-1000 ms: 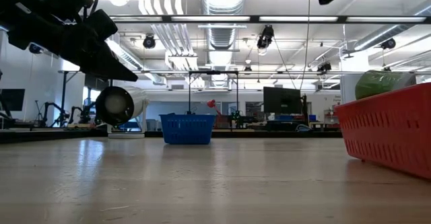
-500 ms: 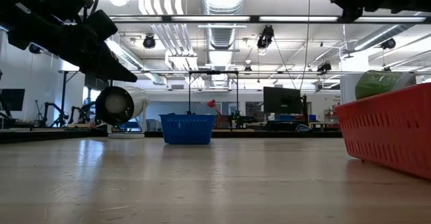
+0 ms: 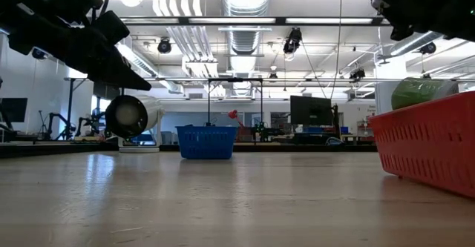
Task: Pick & Place Office items
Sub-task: Put the purple charger adapter into the red bin
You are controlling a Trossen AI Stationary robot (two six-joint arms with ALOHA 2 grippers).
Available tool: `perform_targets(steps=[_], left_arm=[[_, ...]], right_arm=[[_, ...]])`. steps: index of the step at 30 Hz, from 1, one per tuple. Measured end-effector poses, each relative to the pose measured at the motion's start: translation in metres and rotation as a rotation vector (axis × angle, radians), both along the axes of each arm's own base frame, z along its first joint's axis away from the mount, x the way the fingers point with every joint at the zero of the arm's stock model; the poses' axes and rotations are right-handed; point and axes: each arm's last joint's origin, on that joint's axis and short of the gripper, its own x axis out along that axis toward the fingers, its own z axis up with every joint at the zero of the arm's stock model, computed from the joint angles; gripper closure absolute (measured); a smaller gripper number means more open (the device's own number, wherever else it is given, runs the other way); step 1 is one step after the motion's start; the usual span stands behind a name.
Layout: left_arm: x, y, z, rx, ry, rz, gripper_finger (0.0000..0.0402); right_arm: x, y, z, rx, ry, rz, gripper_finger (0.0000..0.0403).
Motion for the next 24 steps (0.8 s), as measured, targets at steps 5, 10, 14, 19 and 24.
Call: perform_targets(steps=[5,10,14,19,24], left_arm=[[0.000,0.000,0.000,0.001,0.001,0.000,0.0374],[0.000,0.000,-0.001,-0.005,0.007,0.002,0.0374],[0.000,0.000,-0.001,-0.006,0.007,0.003,0.0374],[0.000,0.000,-0.001,-0.006,0.007,0.003,0.0374],[0.000,0.000,-0.001,-0.006,0.007,0.003,0.0374]], right_arm=[[-0.001,0.000,-0.004,0.001,0.008,0.004,0.0275],[0.000,0.000,-0.007,0.016,0.039,0.009,0.0275],[0.001,0.000,-0.010,0.016,0.050,0.008,0.0275],[0.001,0.000,-0.011,0.014,0.054,0.007,0.0275],[0.001,0.000,-0.010,0.016,0.047,0.010,0.0275]])
